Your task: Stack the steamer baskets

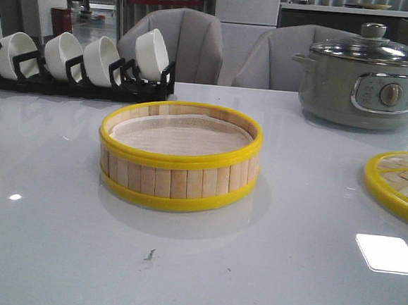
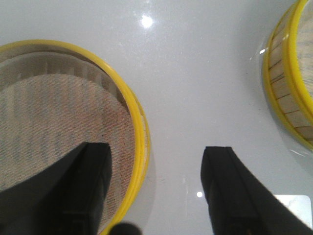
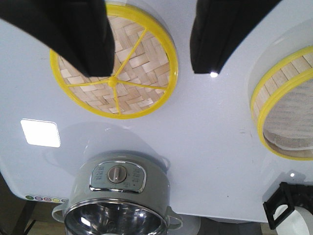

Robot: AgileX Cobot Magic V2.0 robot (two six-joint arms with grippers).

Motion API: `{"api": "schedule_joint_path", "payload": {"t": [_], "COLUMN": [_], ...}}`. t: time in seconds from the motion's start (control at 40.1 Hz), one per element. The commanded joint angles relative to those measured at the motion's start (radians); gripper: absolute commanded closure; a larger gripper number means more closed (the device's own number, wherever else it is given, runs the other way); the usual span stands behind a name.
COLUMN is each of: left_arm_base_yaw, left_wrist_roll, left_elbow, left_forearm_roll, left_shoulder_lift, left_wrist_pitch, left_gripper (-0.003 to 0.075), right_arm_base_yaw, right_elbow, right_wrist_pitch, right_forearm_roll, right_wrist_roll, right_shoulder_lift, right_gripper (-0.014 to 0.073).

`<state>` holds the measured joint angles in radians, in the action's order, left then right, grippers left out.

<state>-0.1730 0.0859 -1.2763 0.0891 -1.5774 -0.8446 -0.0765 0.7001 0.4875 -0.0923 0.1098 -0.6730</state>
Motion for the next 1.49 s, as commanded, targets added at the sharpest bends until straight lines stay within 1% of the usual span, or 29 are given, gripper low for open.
{"api": "schedule_joint_path", "payload": {"t": [0.0, 0.075, 0.274, 0.399, 0.573, 0.698, 0.897, 1.271, 1.321, 1.37, 1.47], "left_arm_base_yaw": [0.003, 0.003, 0.011, 0.036, 0.064, 0.064, 0.064, 0.064, 0.064, 0.064, 0.064], "left_wrist_roll": [0.021, 0.044, 0.05, 0.098, 0.098, 0.098, 0.098, 0.098, 0.098, 0.098, 0.098], "left_elbow": [-0.033, -0.033, -0.033, -0.033, -0.033, -0.033, -0.033, -0.033, -0.033, -0.033, -0.033], "left_forearm_roll": [0.019, 0.033, 0.043, 0.043, 0.037, 0.035, 0.004, -0.005, -0.005, -0.005, -0.005], "left_shoulder_lift": [-0.007, -0.037, -0.095, -0.123, -0.132, -0.143, -0.178, -0.243, -0.245, -0.245, -0.246], "left_wrist_pitch": [0.062, 0.071, 0.091, 0.108, 0.146, 0.168, 0.174, 0.194, 0.196, 0.199, 0.203], "left_gripper": [0.0267, 0.0267, 0.0267, 0.0267, 0.0267, 0.0267, 0.0268, 0.0269, 0.0277, 0.0302, 0.038], "right_arm_base_yaw": [-0.002, -0.002, -0.002, -0.002, -0.002, -0.002, -0.002, -0.002, -0.002, -0.002, -0.002], "right_elbow": [0.039, 0.039, 0.039, 0.039, 0.039, 0.039, 0.039, 0.039, 0.039, 0.039, 0.039], "right_wrist_pitch": [-0.074, -0.071, -0.046, -0.045, -0.045, -0.046, -0.046, -0.055, -0.055, -0.055, -0.055], "right_forearm_roll": [-0.018, -0.018, -0.018, -0.018, -0.018, -0.018, -0.018, -0.018, -0.018, -0.018, -0.018], "right_wrist_roll": [-0.007, -0.007, -0.007, -0.007, -0.007, -0.007, -0.007, -0.007, -0.007, -0.007, -0.007], "right_shoulder_lift": [-0.002, -0.002, -0.002, -0.002, -0.002, -0.002, -0.002, -0.002, -0.002, -0.002, -0.002], "right_gripper": [0.013, 0.013, 0.013, 0.013, 0.013, 0.013, 0.013, 0.013, 0.013, 0.013, 0.013]}}
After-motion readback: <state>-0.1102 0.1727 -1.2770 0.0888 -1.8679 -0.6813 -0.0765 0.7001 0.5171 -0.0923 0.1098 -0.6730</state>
